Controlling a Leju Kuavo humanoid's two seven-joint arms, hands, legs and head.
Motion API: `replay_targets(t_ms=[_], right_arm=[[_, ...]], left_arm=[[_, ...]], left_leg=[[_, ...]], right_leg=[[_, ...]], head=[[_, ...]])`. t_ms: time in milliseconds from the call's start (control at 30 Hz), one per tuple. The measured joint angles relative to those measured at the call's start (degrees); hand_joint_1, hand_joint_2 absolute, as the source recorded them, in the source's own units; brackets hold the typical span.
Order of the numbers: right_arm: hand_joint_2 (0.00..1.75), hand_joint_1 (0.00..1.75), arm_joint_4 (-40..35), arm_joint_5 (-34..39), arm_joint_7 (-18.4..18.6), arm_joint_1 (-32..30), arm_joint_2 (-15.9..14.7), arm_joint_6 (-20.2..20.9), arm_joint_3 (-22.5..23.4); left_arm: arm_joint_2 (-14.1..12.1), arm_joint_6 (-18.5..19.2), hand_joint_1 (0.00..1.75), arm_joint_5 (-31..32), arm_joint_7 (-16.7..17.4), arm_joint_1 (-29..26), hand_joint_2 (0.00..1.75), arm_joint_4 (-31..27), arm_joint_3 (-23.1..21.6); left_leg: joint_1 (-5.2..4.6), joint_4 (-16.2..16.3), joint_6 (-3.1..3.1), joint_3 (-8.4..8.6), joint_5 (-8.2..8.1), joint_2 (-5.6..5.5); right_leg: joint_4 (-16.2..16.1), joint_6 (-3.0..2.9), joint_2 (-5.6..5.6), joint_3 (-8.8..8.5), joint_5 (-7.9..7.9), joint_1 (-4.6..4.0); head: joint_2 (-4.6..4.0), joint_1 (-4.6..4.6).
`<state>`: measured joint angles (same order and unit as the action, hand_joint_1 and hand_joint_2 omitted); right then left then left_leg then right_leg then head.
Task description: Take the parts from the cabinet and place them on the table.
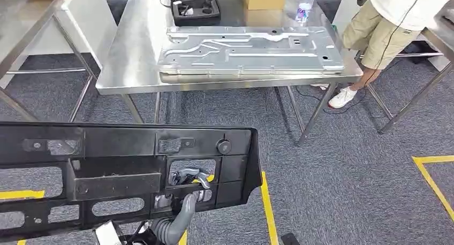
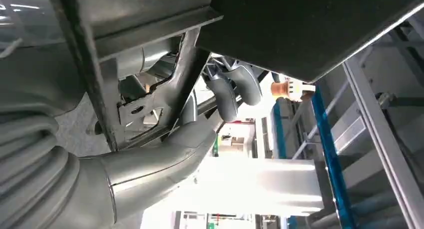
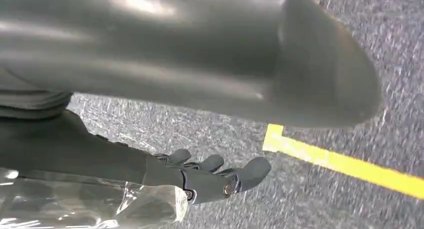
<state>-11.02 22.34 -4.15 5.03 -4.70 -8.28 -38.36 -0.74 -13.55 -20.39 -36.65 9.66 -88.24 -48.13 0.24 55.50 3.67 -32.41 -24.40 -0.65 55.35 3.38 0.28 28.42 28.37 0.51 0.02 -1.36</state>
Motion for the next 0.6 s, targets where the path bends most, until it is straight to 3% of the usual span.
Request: replay_targets(t_ms=[33,67,133,167,200,233,300,333,367,400,433,467,533,600], right_arm=[[0.00,0.00,0.00,0.00,-0.02,0.02,0.09,0.00,-0.02],[0.00,0.00,0.00,0.00,-0.04,0.05,0.11,0.02,-0.04],[0.00,0.00,0.00,0.00,-0.04,-0.01,0.11,0.00,-0.04],[0.00,0.00,0.00,0.00,-0.04,-0.12,0.09,0.00,-0.04],[0.00,0.00,0.00,0.00,-0.04,-0.22,0.09,0.00,-0.04],[0.00,0.00,0.00,0.00,-0.02,-0.25,0.09,0.00,-0.07],[0.00,0.00,0.00,0.00,0.11,-0.22,0.09,0.00,-0.09],[0.00,0.00,0.00,0.00,0.11,-0.23,0.09,0.00,-0.13],[0.00,0.00,0.00,0.02,0.22,-0.16,0.09,0.00,-0.20],[0.00,0.00,0.00,0.00,0.26,-0.05,0.09,0.02,-0.26],[0.00,0.00,0.00,0.00,0.31,-0.19,0.07,0.02,-0.33],[0.00,0.00,0.00,0.00,0.35,-0.32,0.07,0.02,-0.37],[0.00,0.00,0.00,0.00,0.33,-0.29,0.09,0.00,-0.42],[0.00,0.00,0.00,0.02,0.31,-0.14,0.04,0.00,-0.42]], left_arm=[[0.00,0.00,1.75,-0.02,0.00,0.07,1.75,-0.15,0.00],[0.00,0.00,1.75,-0.04,0.00,0.15,1.75,-0.26,0.00],[-0.02,0.00,1.75,0.00,0.00,0.05,1.75,-0.26,0.00],[-0.02,-0.02,1.75,-0.02,0.00,-0.05,1.75,-0.26,0.00],[-0.02,-0.02,1.75,-0.04,0.00,-0.06,1.75,-0.26,0.00],[-0.02,-0.02,1.75,-0.04,0.00,-0.05,1.75,-0.26,0.00],[-0.02,-0.02,1.75,-0.02,0.00,-0.04,1.75,-0.26,0.00],[-0.02,-0.02,1.75,-0.02,0.00,-0.04,1.75,-0.26,0.00],[-0.02,-0.07,1.75,0.00,0.07,-0.02,1.75,-0.28,0.00],[-0.02,-0.07,1.75,-0.02,0.13,-0.02,1.75,-0.28,0.02],[-0.04,-0.04,1.75,0.00,0.22,-0.09,1.75,-0.26,0.00],[-0.02,-0.04,1.75,0.02,0.20,-0.15,1.75,-0.28,0.00],[-0.04,-0.09,1.75,0.02,0.15,-0.01,1.75,-0.39,0.04],[-0.04,-0.09,1.75,0.18,0.13,0.05,1.75,-0.52,0.04]], left_leg=[[0.04,-0.11,0.32,0.52,-0.20,0.05],[0.04,-0.13,0.67,0.84,-0.43,0.11],[-0.07,-0.12,1.01,1.34,-0.99,0.05],[-0.08,-0.12,1.10,1.63,-1.30,-0.09],[-0.06,-0.12,1.06,2.06,-1.65,-0.27],[-0.02,-0.12,0.97,2.60,-2.05,-0.43],[0.04,-0.15,0.64,4.10,-3.06,-0.51],[0.03,-0.25,0.38,4.07,-3.53,-0.52],[-0.21,-0.14,0.06,4.51,-3.74,-0.54],[-0.22,-0.52,-0.31,4.22,-3.95,-0.56],[-0.28,-0.25,-0.71,4.84,-3.82,-0.56],[-0.43,-0.14,-0.96,4.93,-3.75,-0.53],[-0.16,1.42,-1.41,4.88,-5.14,-0.30],[-0.07,9.68,-1.85,0.12,-7.45,-0.25]], right_leg=[[2.18,0.15,-0.03,0.81,0.79,0.03],[6.03,0.28,-0.02,2.82,2.36,0.11],[15.86,0.53,-0.02,8.91,5.93,0.14],[18.73,0.59,-0.02,11.29,6.56,0.15],[18.54,0.62,-0.02,12.22,5.56,0.17],[15.83,0.56,-0.02,11.74,3.14,0.18],[5.23,0.40,-0.03,7.89,-4.13,0.21],[0.64,0.20,-0.08,6.46,-6.49,0.18],[0.55,-0.07,-0.16,6.52,-3.64,-0.12],[0.71,-0.45,-0.13,6.48,-3.51,-0.50],[0.22,-1.08,-0.04,6.54,-4.82,-0.49],[0.18,-1.42,-0.09,6.12,-4.62,-0.34],[-0.30,-1.93,-0.06,4.58,-4.51,0.00],[-0.30,-2.46,-0.06,3.97,-3.89,-0.03]], head=[[-0.02,-0.07],[-0.02,-0.13],[-0.02,-0.15],[-0.02,-0.15],[-0.02,-0.15],[-0.02,-0.20],[-0.02,-0.20],[-0.02,-0.24],[-0.02,-0.09],[-0.02,-0.15],[-0.02,-0.15],[-0.02,-0.17],[-0.02,-0.06],[-0.02,0.18]])
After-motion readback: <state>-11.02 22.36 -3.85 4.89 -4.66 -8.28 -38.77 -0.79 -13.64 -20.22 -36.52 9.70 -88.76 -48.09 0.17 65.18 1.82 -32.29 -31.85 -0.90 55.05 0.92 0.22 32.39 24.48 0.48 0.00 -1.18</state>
